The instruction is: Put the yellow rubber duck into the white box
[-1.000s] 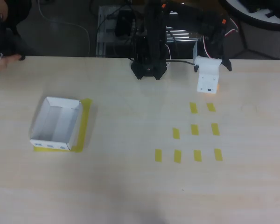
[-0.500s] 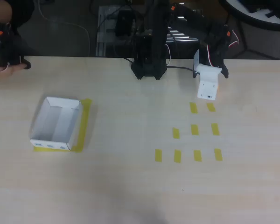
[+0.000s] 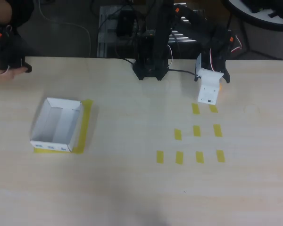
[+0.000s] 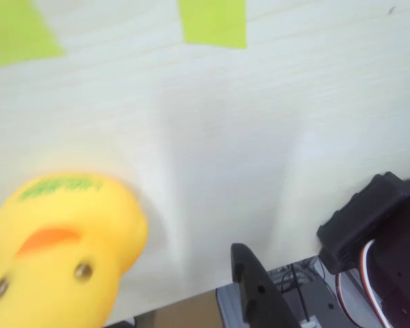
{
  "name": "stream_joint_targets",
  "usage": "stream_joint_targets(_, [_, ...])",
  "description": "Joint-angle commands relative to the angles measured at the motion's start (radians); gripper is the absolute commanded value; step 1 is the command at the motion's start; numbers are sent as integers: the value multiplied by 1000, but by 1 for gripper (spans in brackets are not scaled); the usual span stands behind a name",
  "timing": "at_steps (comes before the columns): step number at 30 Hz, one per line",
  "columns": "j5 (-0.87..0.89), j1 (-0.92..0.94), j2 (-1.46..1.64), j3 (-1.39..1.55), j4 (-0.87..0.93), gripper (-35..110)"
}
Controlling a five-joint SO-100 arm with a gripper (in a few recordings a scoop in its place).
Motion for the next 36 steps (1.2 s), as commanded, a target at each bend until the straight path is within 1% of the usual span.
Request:
stream_joint_targets(1, [-2, 21, 2, -97, 20, 57])
stream_joint_targets(5, [-2, 32, -25, -104, 5, 56])
stream_joint_targets(8, [3, 34, -43, -121, 0, 48])
stream_joint_targets(10, [11, 35, -61, -146, 3, 38])
stream_joint_targets(14, [35, 32, -123, -225, 18, 22])
stream_joint_targets(16, [63, 31, -160, -272, 20, 9])
stream_joint_targets(19, [104, 23, -198, -324, 3, 1])
stream_joint_targets(23, [138, 8, -199, -360, -15, 0])
stream_joint_targets(27, [183, 35, -92, -394, -21, 0])
stream_joint_targets(32, [179, 149, 106, -457, 11, 0])
stream_joint_targets(36, [176, 295, 293, -502, 29, 0])
